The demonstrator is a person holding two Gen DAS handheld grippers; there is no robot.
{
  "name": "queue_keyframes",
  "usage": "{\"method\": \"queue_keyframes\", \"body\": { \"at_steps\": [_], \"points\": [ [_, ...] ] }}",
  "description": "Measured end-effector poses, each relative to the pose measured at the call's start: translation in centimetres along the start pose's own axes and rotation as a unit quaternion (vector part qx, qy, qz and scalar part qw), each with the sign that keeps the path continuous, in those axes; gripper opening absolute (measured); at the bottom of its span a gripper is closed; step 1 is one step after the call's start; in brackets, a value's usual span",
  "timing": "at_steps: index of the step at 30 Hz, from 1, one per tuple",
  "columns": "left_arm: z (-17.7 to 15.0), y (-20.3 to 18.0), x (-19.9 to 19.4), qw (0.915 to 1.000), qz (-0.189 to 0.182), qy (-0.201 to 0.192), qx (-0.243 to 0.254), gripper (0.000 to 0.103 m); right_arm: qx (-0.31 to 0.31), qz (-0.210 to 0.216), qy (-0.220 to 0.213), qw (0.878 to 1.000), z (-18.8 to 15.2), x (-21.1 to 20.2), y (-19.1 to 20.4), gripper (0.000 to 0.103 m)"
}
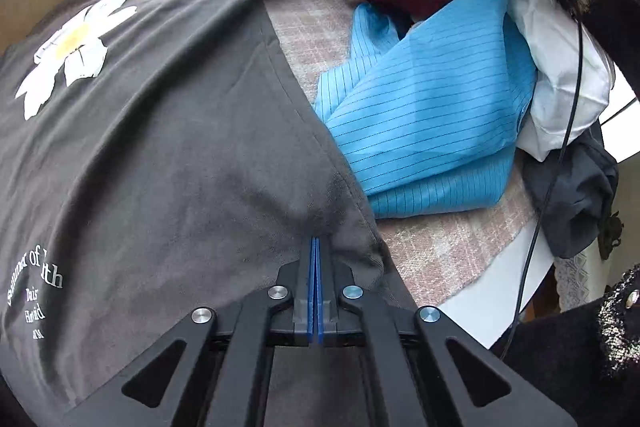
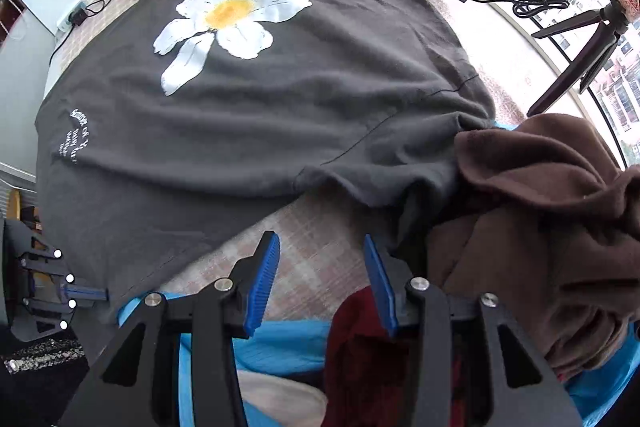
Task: Fold clothes
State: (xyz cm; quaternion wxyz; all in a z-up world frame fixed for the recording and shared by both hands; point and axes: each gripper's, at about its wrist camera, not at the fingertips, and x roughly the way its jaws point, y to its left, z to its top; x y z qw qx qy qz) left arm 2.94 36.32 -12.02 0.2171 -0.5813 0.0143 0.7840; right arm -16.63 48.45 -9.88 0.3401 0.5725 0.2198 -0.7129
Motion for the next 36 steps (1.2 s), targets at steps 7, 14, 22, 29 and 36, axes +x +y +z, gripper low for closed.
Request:
{"method": "queue_keyframes", "body": {
  "at_steps": [7, 14, 22, 29, 36],
  "points": [
    [-0.5, 1.9, -1.8, 0.9989, -0.029, -0.009, -0.036, 0.0, -0.063, 0.041, 0.058, 0.996, -6.0, 3.9, 6.5, 0.045],
    [1.3, 2.2, -2.0, 0.9974, -0.024, 0.0, -0.068, 0.014, -0.116, 0.017, 0.147, 0.982, -12.6, 4.3, 7.9, 0.046],
    [1.2, -0.1, -0.1, 0.9999, 0.011, 0.006, -0.012, 0.035, -0.043, 0.048, 0.071, 0.995, -10.5, -2.4, 5.1, 0.045],
    [0.1, 0.0, -0.3, 0.9996, -0.027, -0.006, -0.009, 0.001, -0.104, -0.087, -0.023, 0.99, 0.4, -0.8, 1.0, 0.045],
    [0.0, 0.0, -2.6, 0.9972, -0.066, -0.021, -0.028, 0.001, -0.18, -0.159, 0.012, 0.971, 3.0, 4.3, -1.1, 0.042]
  ]
}}
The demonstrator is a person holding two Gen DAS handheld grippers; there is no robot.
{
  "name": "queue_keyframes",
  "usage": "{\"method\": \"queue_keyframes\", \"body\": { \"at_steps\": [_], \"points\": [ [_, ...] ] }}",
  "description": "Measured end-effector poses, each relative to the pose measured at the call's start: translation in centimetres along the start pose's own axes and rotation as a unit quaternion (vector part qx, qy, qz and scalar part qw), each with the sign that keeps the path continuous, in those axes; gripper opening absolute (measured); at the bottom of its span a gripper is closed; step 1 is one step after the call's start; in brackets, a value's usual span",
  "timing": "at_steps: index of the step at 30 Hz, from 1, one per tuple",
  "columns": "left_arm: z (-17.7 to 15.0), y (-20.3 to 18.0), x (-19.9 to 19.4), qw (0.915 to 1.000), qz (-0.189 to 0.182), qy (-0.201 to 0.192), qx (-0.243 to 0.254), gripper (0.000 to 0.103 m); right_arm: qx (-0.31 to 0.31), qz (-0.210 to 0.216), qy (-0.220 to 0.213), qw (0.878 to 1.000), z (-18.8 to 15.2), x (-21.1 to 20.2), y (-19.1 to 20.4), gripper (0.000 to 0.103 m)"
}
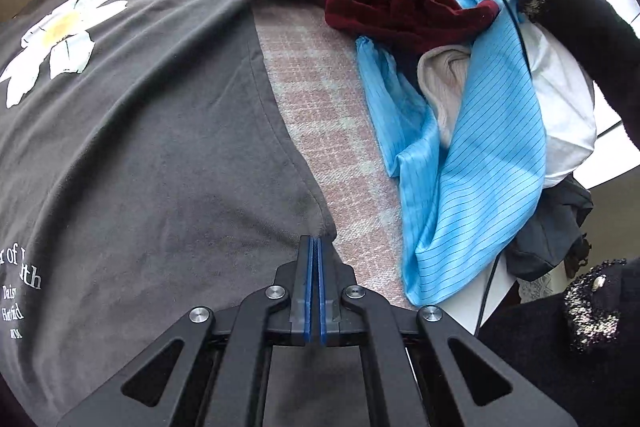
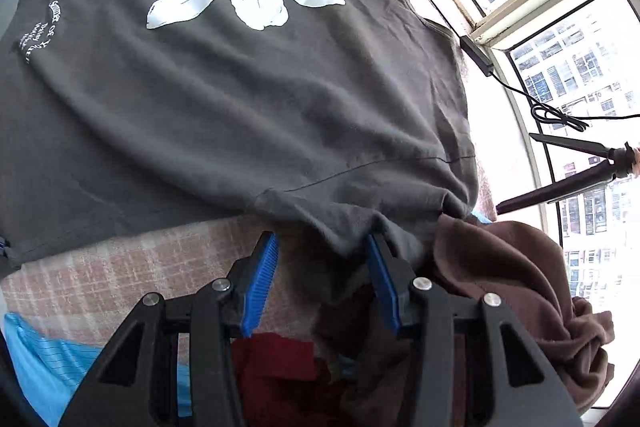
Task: Fold clothes
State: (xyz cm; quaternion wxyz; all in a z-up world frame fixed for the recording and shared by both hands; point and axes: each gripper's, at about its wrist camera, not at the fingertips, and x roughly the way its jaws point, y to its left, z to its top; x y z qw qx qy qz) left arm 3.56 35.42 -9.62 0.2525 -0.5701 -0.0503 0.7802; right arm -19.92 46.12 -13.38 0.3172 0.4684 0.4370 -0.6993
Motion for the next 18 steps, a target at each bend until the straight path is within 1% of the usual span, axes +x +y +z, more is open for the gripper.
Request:
{"method": "queue_keyframes", "body": {
  "at_steps": [1, 2, 3, 5, 6, 8, 10, 11, 12, 13, 14, 15, 16, 17, 18],
  "points": [
    [0.0, -0.3, -0.5, 1.0, -0.009, -0.003, 0.0, 0.001, 0.011, 0.002, 0.004, 1.0, 0.1, 0.3, -0.5, 0.024],
    [-0.1, -0.8, -1.0, 0.9999, -0.015, -0.005, 0.004, 0.001, 0.024, 0.002, 0.005, 1.0, 0.2, 0.5, -1.1, 0.012],
    [-0.3, -1.2, -1.4, 0.9997, -0.02, -0.006, 0.012, 0.001, 0.038, 0.006, 0.001, 0.999, 0.1, 0.4, -1.9, 0.004],
    [-0.5, -1.8, -1.7, 0.9994, -0.026, -0.003, 0.025, 0.001, 0.069, 0.026, -0.016, 0.997, -0.3, -0.1, -3.5, 0.004],
    [-0.4, -1.7, -0.9, 0.9995, -0.019, 0.006, 0.025, 0.001, 0.079, 0.027, -0.018, 0.996, -0.5, 0.1, -3.9, 0.004],
    [-0.4, -1.6, 0.6, 0.9994, -0.008, 0.022, 0.026, 0.001, 0.086, 0.018, -0.012, 0.996, -0.8, 0.9, -4.3, 0.003],
    [-0.6, -1.7, 1.5, 0.9991, -0.005, 0.034, 0.026, 0.001, 0.082, 0.006, -0.01, 0.997, -0.8, 1.3, -4.1, 0.003],
    [-0.5, -2.0, 1.5, 0.999, -0.007, 0.033, 0.029, 0.001, 0.084, 0.001, -0.018, 0.996, -0.8, 0.9, -3.9, 0.003],
    [-0.4, -2.3, 1.1, 0.999, -0.013, 0.026, 0.034, 0.001, 0.094, 0.0, -0.039, 0.995, -0.9, -0.1, -4.0, 0.002],
    [-0.4, -2.6, 0.4, 0.9988, -0.022, 0.015, 0.041, 0.001, 0.114, 0.013, -0.064, 0.991, -1.1, -1.2, -4.5, 0.003],
    [-0.5, -2.7, 0.1, 0.9985, -0.024, 0.013, 0.047, 0.001, 0.137, 0.041, -0.074, 0.987, -1.3, -1.5, -5.0, 0.003],
    [-0.7, -2.8, 0.3, 0.9981, -0.021, 0.022, 0.053, 0.001, 0.146, 0.057, -0.057, 0.986, -1.3, -0.6, -4.9, 0.003],
    [-0.9, -2.9, 0.9, 0.9975, -0.014, 0.035, 0.06, 0.001, 0.13, 0.035, -0.025, 0.991, -1.3, 0.7, -4.0, 0.002],
    [-1.1, -2.9, 1.7, 0.9963, -0.001, 0.054, 0.066, 0.001, 0.099, -0.001, 0.001, 0.995, -1.3, 1.4, -2.8, 0.001],
    [-1.2, -2.9, 2.2, 0.9955, 0.003, 0.064, 0.069, 0.001, 0.072, -0.021, 0.012, 0.997, -1.4, 1.5, -1.9, 0.002]
  ]
}}
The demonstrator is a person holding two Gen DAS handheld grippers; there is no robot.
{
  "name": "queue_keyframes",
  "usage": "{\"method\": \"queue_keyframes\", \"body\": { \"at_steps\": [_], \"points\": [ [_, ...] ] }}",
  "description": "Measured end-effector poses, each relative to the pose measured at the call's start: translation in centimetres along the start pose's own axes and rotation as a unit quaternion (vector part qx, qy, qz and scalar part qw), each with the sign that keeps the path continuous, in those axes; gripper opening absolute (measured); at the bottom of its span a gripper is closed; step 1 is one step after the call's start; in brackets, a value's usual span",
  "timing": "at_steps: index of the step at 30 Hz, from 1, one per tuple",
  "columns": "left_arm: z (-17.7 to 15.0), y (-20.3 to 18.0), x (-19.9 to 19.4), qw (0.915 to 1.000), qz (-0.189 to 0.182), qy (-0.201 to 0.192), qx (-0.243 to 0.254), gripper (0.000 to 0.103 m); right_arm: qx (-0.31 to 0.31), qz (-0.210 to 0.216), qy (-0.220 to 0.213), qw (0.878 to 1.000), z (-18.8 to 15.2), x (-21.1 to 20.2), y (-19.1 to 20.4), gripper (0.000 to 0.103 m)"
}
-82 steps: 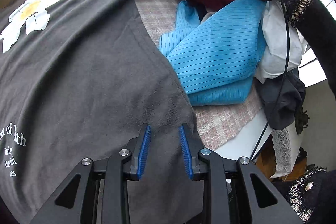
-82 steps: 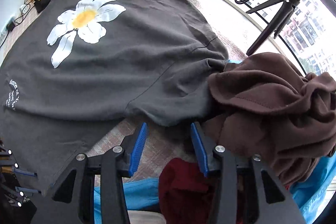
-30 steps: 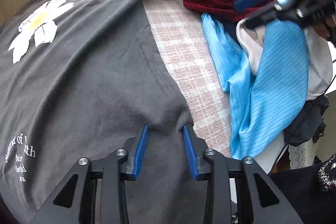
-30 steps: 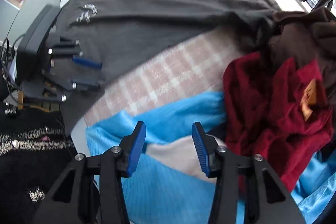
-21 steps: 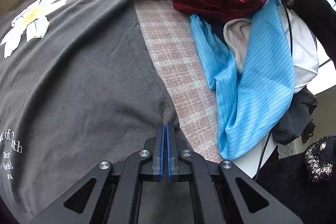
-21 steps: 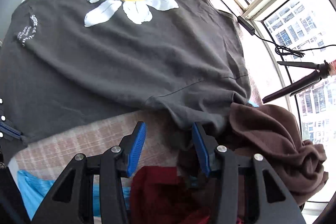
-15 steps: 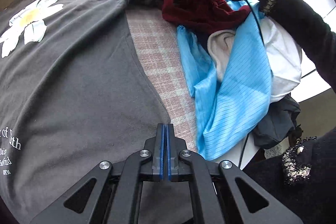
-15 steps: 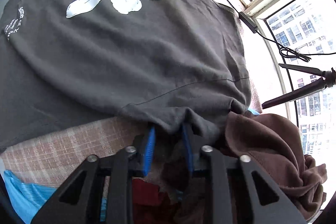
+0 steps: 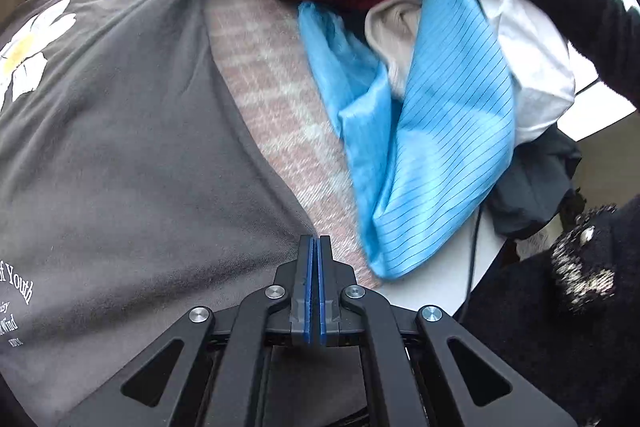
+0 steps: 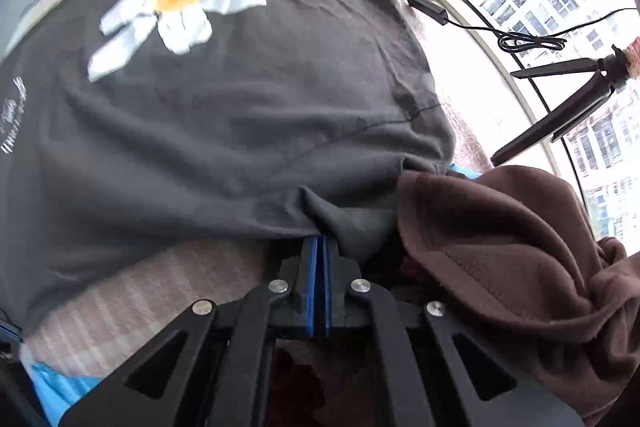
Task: Fold clothes
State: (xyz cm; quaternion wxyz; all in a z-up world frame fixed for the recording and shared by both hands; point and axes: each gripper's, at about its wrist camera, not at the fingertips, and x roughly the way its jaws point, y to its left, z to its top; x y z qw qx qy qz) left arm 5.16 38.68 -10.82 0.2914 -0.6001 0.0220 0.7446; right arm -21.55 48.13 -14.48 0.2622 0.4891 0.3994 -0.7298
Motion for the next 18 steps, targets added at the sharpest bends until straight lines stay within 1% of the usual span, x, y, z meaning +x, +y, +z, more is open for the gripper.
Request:
{"method": "queue_keyframes", "body": {
  "at_steps": [1, 2, 3, 5, 6, 7, 8, 9, 11, 12, 13, 14, 15, 16, 18],
  "points": [
    [0.0, -0.1, -0.2, 1.0, -0.004, 0.0, 0.0, 0.001, -0.016, 0.005, 0.007, 1.0, -0.2, -0.3, 0.4, 0.006],
    [0.1, -0.2, -0.5, 1.0, -0.005, 0.002, 0.002, 0.002, -0.021, 0.029, 0.016, 0.999, -0.6, -0.9, 0.4, 0.009],
    [0.2, -0.3, -0.8, 1.0, -0.003, 0.003, 0.002, 0.001, -0.015, 0.058, 0.017, 0.998, -0.9, -1.8, 0.1, 0.014],
    [0.0, -0.4, -1.3, 1.0, -0.009, 0.001, -0.001, 0.006, 0.022, 0.124, -0.008, 0.992, -1.0, -4.4, -1.8, 0.023],
    [-0.1, -0.4, -1.5, 0.9999, -0.013, 0.003, -0.006, 0.006, 0.045, 0.158, -0.025, 0.986, -0.8, -5.6, -2.9, 0.033],
    [-0.2, -0.4, -1.6, 0.9998, -0.015, 0.006, -0.011, 0.006, 0.069, 0.174, -0.044, 0.981, -0.3, -6.6, -4.1, 0.047],
    [-0.3, -0.5, -1.9, 0.9998, -0.015, 0.008, -0.013, 0.006, 0.092, 0.174, -0.059, 0.979, 0.4, -7.3, -5.4, 0.051],
    [-0.5, -0.7, -2.1, 0.9998, -0.012, 0.007, -0.012, 0.006, 0.115, 0.175, -0.07, 0.975, 1.2, -7.6, -6.6, 0.051],
    [-0.7, -0.8, -2.8, 0.9999, -0.004, 0.004, -0.012, 0.006, 0.15, 0.172, -0.086, 0.97, 3.4, -6.9, -9.3, 0.051],
    [-0.8, -0.5, -3.1, 0.9999, 0.001, 0.0, -0.013, 0.007, 0.15, 0.144, -0.079, 0.975, 4.5, -5.9, -10.0, 0.051],
    [-1.0, -0.2, -3.5, 0.9998, 0.007, -0.007, -0.017, 0.008, 0.14, 0.101, -0.062, 0.983, 5.7, -4.8, -10.3, 0.051],
    [-1.1, 0.1, -4.0, 0.9995, 0.013, -0.015, -0.025, 0.01, 0.131, 0.074, -0.042, 0.988, 6.6, -3.2, -10.5, 0.051],
    [-1.3, 0.5, -4.2, 0.999, 0.017, -0.021, -0.034, 0.01, 0.123, 0.056, -0.019, 0.991, 7.3, -1.5, -10.7, 0.05],
    [-1.5, 0.9, -4.4, 0.9986, 0.021, -0.024, -0.042, 0.01, 0.12, 0.055, -0.001, 0.991, 7.8, 0.0, -11.0, 0.05],
    [-0.9, 2.5, -3.9, 0.9976, 0.032, -0.029, -0.053, 0.01, 0.122, 0.054, 0.012, 0.991, 8.5, 1.9, -11.2, 0.05]
  ]
}}
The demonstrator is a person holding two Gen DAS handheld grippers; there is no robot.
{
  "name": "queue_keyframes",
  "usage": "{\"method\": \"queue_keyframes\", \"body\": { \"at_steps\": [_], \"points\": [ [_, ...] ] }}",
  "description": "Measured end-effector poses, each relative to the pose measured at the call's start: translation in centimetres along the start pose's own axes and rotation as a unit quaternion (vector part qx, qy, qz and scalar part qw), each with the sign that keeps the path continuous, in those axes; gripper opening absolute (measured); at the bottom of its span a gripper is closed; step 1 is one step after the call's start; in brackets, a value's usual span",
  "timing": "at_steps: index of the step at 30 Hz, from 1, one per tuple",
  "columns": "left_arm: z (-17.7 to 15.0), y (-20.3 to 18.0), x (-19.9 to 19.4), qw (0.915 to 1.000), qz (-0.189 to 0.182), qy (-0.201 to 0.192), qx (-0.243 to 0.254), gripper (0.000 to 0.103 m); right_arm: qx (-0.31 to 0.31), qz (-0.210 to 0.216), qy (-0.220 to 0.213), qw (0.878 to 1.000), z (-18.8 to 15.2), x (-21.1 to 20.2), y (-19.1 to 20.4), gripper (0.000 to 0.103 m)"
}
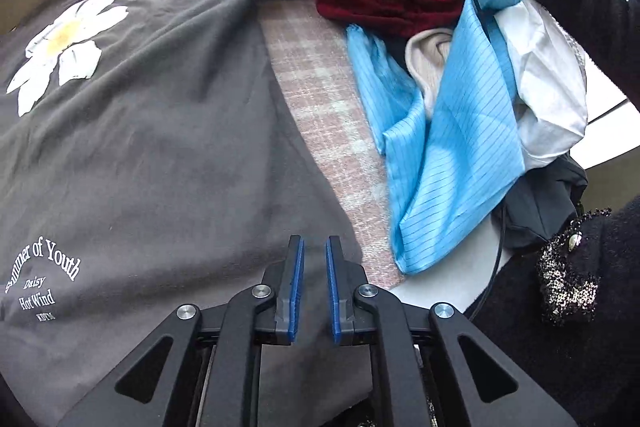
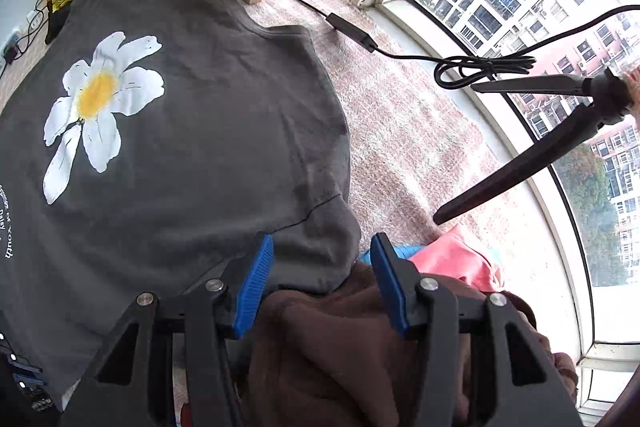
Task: Fold clothes
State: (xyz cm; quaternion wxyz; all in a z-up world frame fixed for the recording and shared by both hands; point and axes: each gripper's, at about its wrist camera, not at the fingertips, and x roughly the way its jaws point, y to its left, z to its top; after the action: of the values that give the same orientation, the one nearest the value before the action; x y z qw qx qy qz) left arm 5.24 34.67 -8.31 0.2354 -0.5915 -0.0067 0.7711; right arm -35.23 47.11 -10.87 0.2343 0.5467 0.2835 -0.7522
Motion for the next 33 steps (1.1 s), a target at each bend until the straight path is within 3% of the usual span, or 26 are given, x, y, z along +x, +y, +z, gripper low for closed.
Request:
{"method": "queue_keyframes", "body": {
  "at_steps": [2, 3, 4, 5, 7, 10, 11, 12, 14, 15, 16, 18, 21, 24, 26, 27, 30, 33],
  "points": [
    [0.7, 1.4, 0.9, 1.0, 0.004, 0.006, -0.006, 0.01, -0.003, -0.005, 0.001, 1.0, 0.6, 1.3, 0.1, 0.05],
    [0.8, 1.9, 1.4, 0.9999, 0.004, 0.012, -0.01, 0.01, -0.007, -0.002, 0.006, 1.0, 0.7, 1.7, 0.3, 0.034],
    [0.7, 2.1, 1.8, 0.9997, 0.002, 0.018, -0.013, 0.01, -0.012, 0.0, 0.012, 1.0, 0.8, 2.2, 0.5, 0.003],
    [0.5, 2.3, 2.1, 0.9996, -0.003, 0.025, -0.015, 0.01, -0.018, -0.001, 0.011, 1.0, 0.8, 2.2, 0.8, 0.001],
    [0.1, 2.5, 2.3, 0.9996, -0.01, 0.023, -0.015, 0.013, -0.03, -0.011, -0.007, 0.999, 0.6, 1.4, 0.9, 0.0],
    [-0.2, 2.7, 2.0, 0.9996, -0.02, 0.016, -0.011, 0.015, 0.042, -0.113, -0.04, 0.992, 0.8, 0.8, -3.2, 0.0],
    [-0.3, 2.9, 2.0, 0.9995, -0.024, 0.016, -0.014, 0.014, 0.059, -0.104, -0.042, 0.992, 0.8, 0.7, -4.2, 0.0],
    [-0.4, 3.0, 1.9, 0.9994, -0.027, 0.016, -0.015, 0.015, 0.071, -0.068, -0.039, 0.994, 0.7, 0.7, -4.9, 0.0],
    [-0.5, 3.1, 1.8, 0.9994, -0.028, 0.017, -0.014, 0.015, 0.052, -0.013, -0.018, 0.998, 0.6, 0.8, -4.3, 0.002],
    [-0.5, 3.1, 1.7, 0.9994, -0.028, 0.017, -0.013, 0.015, 0.035, -0.002, -0.01, 0.999, 0.5, 0.8, -3.6, 0.011],
    [-0.5, 3.1, 1.7, 0.9994, -0.028, 0.018, -0.011, 0.015, 0.021, 0.004, -0.006, 1.0, 0.4, 0.8, -2.9, 0.032],
    [-0.6, 3.1, 1.6, 0.9994, -0.028, 0.019, -0.01, 0.015, 0.012, 0.009, -0.013, 1.0, 0.6, 0.6, -2.3, 0.055],
    [-0.7, 3.2, 1.4, 0.9993, -0.03, 0.021, -0.01, 0.015, 0.006, 0.013, -0.022, 1.0, 1.3, 0.7, -1.5, 0.055],
    [-0.6, 3.2, 1.5, 0.9993, -0.028, 0.021, -0.008, 0.015, -0.015, -0.007, -0.002, 1.0, 1.5, 2.0, -0.1, 0.054],
    [-0.7, 3.2, 1.4, 0.9993, -0.029, 0.02, -0.009, 0.015, -0.022, -0.016, 0.012, 1.0, 1.6, 2.9, 0.1, 0.008],
    [-0.8, 3.3, 1.4, 0.9993, -0.03, 0.019, -0.01, 0.015, -0.02, -0.012, 0.007, 1.0, 1.4, 2.7, 0.1, 0.004],
    [-1.1, 3.4, 1.3, 0.9992, -0.035, 0.015, -0.016, 0.015, 0.004, -0.021, -0.042, 0.999, 1.0, 0.6, -1.5, 0.004],
    [-1.4, 3.5, 1.2, 0.999, -0.039, 0.011, -0.02, 0.015, 0.055, -0.039, -0.027, 0.997, 0.9, 2.1, -4.0, 0.004]
  ]
}}
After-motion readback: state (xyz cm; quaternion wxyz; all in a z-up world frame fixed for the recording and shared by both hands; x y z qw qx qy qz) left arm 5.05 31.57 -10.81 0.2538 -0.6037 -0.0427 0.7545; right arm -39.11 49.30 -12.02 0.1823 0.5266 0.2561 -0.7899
